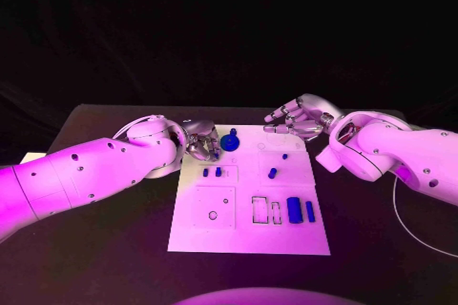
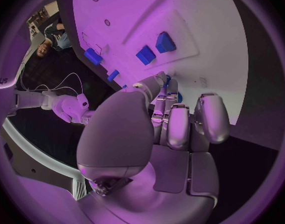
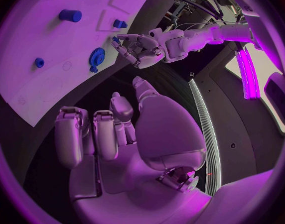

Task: Assemble the parts on the task board

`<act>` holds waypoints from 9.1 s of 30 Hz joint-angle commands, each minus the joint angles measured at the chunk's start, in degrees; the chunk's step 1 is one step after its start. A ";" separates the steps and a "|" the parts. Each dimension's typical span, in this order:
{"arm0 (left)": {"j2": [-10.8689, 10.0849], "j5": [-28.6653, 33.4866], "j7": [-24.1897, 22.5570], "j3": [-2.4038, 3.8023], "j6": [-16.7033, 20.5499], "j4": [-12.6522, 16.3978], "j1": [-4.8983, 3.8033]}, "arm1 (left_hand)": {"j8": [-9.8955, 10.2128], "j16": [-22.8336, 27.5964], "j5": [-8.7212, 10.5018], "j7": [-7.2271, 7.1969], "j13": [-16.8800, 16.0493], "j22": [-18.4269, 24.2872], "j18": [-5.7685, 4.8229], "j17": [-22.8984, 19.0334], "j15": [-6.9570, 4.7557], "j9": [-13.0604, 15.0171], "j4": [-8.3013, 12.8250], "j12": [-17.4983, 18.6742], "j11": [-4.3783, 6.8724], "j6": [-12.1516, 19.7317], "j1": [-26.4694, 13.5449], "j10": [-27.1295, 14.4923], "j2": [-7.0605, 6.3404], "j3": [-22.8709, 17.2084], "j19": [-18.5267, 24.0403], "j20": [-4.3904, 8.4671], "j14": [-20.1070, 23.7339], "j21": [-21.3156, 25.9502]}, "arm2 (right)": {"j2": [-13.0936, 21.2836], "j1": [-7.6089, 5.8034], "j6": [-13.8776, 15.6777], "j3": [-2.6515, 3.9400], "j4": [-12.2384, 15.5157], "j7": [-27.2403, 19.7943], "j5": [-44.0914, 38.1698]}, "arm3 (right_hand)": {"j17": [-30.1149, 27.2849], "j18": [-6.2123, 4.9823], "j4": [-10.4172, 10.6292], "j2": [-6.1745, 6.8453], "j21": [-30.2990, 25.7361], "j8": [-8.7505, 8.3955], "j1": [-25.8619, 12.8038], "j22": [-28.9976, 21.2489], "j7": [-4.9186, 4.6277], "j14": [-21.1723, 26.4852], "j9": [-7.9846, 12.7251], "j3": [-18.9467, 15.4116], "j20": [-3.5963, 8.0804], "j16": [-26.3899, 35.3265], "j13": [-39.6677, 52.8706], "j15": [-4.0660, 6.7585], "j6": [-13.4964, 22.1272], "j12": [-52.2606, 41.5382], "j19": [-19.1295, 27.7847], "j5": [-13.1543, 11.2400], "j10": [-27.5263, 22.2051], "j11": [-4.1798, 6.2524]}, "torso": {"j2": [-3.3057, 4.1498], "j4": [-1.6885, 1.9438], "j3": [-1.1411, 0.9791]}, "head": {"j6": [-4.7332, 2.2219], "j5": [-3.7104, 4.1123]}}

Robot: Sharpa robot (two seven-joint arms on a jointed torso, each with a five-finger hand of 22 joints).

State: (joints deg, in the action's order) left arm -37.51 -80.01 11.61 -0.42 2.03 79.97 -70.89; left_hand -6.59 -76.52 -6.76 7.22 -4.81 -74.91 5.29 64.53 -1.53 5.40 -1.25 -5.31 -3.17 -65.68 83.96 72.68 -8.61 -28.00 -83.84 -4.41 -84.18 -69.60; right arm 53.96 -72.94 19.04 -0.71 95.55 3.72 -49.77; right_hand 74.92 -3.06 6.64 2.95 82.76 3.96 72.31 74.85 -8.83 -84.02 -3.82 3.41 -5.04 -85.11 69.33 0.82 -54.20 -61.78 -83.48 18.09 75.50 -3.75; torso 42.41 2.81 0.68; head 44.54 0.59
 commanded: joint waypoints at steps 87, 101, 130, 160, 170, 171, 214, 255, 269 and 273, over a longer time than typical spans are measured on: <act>-14.08 85.29 -33.73 -1.78 17.49 9.62 1.53 | 0.46 17.69 0.48 2.24 0.22 19.60 5.23 -30.59 1.95 -1.40 2.57 -3.31 -2.03 3.69 -5.12 -4.50 0.91 -0.96 16.48 -1.84 12.90 34.45 | -1.58 3.80 -13.48 -1.05 -2.94 10.17 -52.35 | -3.43 -2.27 -3.34 5.30 -7.83 -0.34 8.04 -11.93 1.44 -2.65 -0.06 17.52 0.50 8.12 -60.08 0.85 -7.74 55.81 3.89 -9.76 -12.19 -0.31 | -0.14 0.14 0.10 | -1.31 2.45; -14.40 85.43 -33.54 -1.78 17.17 10.34 1.55 | 0.45 17.87 0.47 2.33 0.20 19.78 5.23 -31.03 1.94 -1.43 2.74 -3.50 -2.08 3.81 -4.99 -4.70 0.92 -0.52 16.43 -1.81 13.09 34.67 | -3.45 4.59 -14.49 -1.09 -5.12 10.93 -53.21 | -3.54 -2.25 -3.57 4.46 -8.14 -0.09 8.47 -12.21 1.44 -2.68 -0.21 19.83 0.50 8.25 -62.12 0.74 -8.41 55.96 3.75 -11.36 -11.40 -0.28 | -0.18 0.19 0.06 | -1.10 2.53; -14.53 85.44 -32.63 -1.78 17.18 10.15 1.60 | 0.34 18.00 0.36 2.49 0.18 20.10 5.22 -31.61 1.97 -1.45 3.38 -3.94 -2.17 4.02 -4.18 -5.08 1.26 -0.04 16.26 -1.77 13.32 35.03 | -2.10 4.94 -5.93 -0.88 -1.99 11.05 -53.29 | -2.39 -2.11 -9.32 2.22 -7.71 1.34 10.78 -11.40 1.75 -2.90 -1.88 27.79 0.77 7.35 -63.51 0.82 -14.01 55.09 3.03 -13.98 -3.33 0.64 | -0.19 0.05 0.02 | -0.76 2.87; -14.41 85.44 -32.38 -1.78 16.91 10.77 1.70 | 0.33 18.15 0.35 2.57 0.19 20.17 5.21 -31.96 1.99 -1.47 3.55 -4.03 -2.24 4.14 -4.00 -5.27 1.37 0.08 16.23 -1.77 13.49 35.13 | -5.87 7.03 -5.43 -0.45 7.54 9.16 -49.23 | -2.26 -2.14 -10.24 2.43 -7.69 0.88 10.13 -11.40 1.53 -2.89 -2.00 29.37 0.82 7.24 -63.67 0.67 -13.78 55.84 3.08 -13.22 -3.29 0.42 | -0.18 0.22 0.16 | 0.44 -0.75; -14.29 85.44 -32.37 -1.78 16.92 11.35 1.70 | 0.33 18.15 0.35 2.57 0.19 20.17 5.21 -31.96 1.99 -1.47 3.55 -4.03 -2.24 4.14 -4.00 -5.27 1.37 0.08 16.23 -1.77 13.49 35.13 | -9.99 9.82 -7.71 -1.07 6.35 8.52 -49.33 | -2.31 -2.15 -10.42 2.50 -7.75 0.73 9.85 -11.51 1.42 -2.87 -2.01 29.66 0.82 7.27 -63.72 0.60 -13.65 56.07 3.15 -13.01 -3.38 0.32 | -0.13 0.15 0.21 | 1.51 -2.48; -14.28 85.44 -32.36 -1.78 16.93 11.39 1.70 | 0.33 18.15 0.35 2.57 0.19 20.17 5.21 -31.96 1.99 -1.47 3.55 -4.03 -2.24 4.14 -4.00 -5.27 1.37 0.08 16.23 -1.77 13.49 35.13 | -10.24 10.02 -7.87 -1.12 6.26 8.47 -49.33 | -2.31 -2.15 -10.42 2.50 -7.75 0.73 9.85 -11.51 1.42 -2.87 -2.01 29.66 0.82 7.27 -63.72 0.60 -13.65 56.07 3.15 -13.01 -3.38 0.32 | -0.14 0.10 0.17 | 1.63 -2.62; -14.10 85.44 -32.11 -1.77 16.58 11.43 1.70 | 0.41 18.25 0.35 2.72 0.25 20.27 5.18 -32.30 2.08 -1.52 3.68 -4.09 -2.38 4.48 -3.96 -5.68 1.42 0.33 16.21 -1.80 13.66 35.26 | -14.18 12.05 -11.28 -1.51 4.05 9.68 -50.67 | -2.26 -2.15 -10.51 2.57 -7.76 0.55 9.30 -11.54 1.28 -2.87 -2.04 29.81 0.76 7.23 -63.77 0.51 -13.47 56.36 3.19 -12.89 -3.53 0.20 | -0.18 0.14 0.11 | 2.99 -3.63; -14.05 85.44 -31.91 -1.78 16.51 10.75 1.70 | 0.42 18.30 0.34 2.76 0.27 20.31 5.17 -32.47 2.12 -1.53 3.76 -4.14 -2.43 4.60 -3.89 -5.83 1.49 0.41 16.20 -1.82 13.74 35.32 | -6.51 10.63 -5.20 -0.87 9.29 10.66 -48.74 | -4.52 -3.48 -9.25 5.48 -12.72 -0.04 4.28 -19.02 -0.69 -2.12 -0.36 22.63 -1.39 8.76 -65.46 -1.73 -5.56 56.03 5.56 -9.19 -15.48 -2.47 | -0.20 -0.03 0.09 | 2.13 -2.47; -14.12 85.44 -31.82 -1.78 16.25 11.37 1.70 | 0.42 18.30 0.34 2.76 0.27 20.31 5.17 -32.47 2.12 -1.53 3.76 -4.14 -2.43 4.60 -3.89 -5.83 1.49 0.41 16.20 -1.82 13.74 35.32 | 2.76 6.69 -9.57 -0.49 9.71 13.91 -49.85 | -4.97 -3.45 -8.09 7.06 -13.06 -0.40 3.77 -19.29 0.79 -2.17 -0.11 19.21 -0.88 9.16 -65.75 -0.81 -4.55 56.00 5.14 -11.50 -16.91 -1.51 | -0.14 0.07 0.05 | 1.05 -0.69; -14.10 85.44 -31.77 -1.78 16.14 11.34 1.70 | 0.42 18.30 0.34 2.76 0.27 20.31 5.17 -32.47 2.12 -1.53 3.76 -4.14 -2.43 4.60 -3.89 -5.83 1.49 0.41 16.20 -1.82 13.74 35.32 | 2.76 6.64 -10.60 -0.53 9.24 13.88 -50.04 | -5.00 -3.47 -7.97 6.93 -13.11 -0.38 4.14 -19.35 0.99 -2.19 -0.12 18.82 -0.72 9.18 -65.73 -0.59 -4.49 56.07 5.10 -11.63 -17.20 -1.38 | -0.18 0.12 0.09 | 1.04 -0.65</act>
State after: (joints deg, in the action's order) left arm -51.70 5.22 -19.99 -2.24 19.40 91.17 -69.19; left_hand -5.94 -58.53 -6.39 10.08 -4.54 -54.66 9.33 32.12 0.75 3.95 2.46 -9.10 -5.52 -61.38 79.61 67.25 -7.39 -27.90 -67.76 -6.15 -70.87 -34.61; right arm 56.83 -66.27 10.77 -1.23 104.86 16.65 -98.64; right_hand 69.98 -5.74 -1.25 9.75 69.91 3.68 75.94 55.56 -8.02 -84.03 -3.99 22.52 -6.04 -76.23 3.62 -0.18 -59.09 -5.93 -78.18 6.84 58.61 -5.08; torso 42.24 2.85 0.77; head 45.60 -0.10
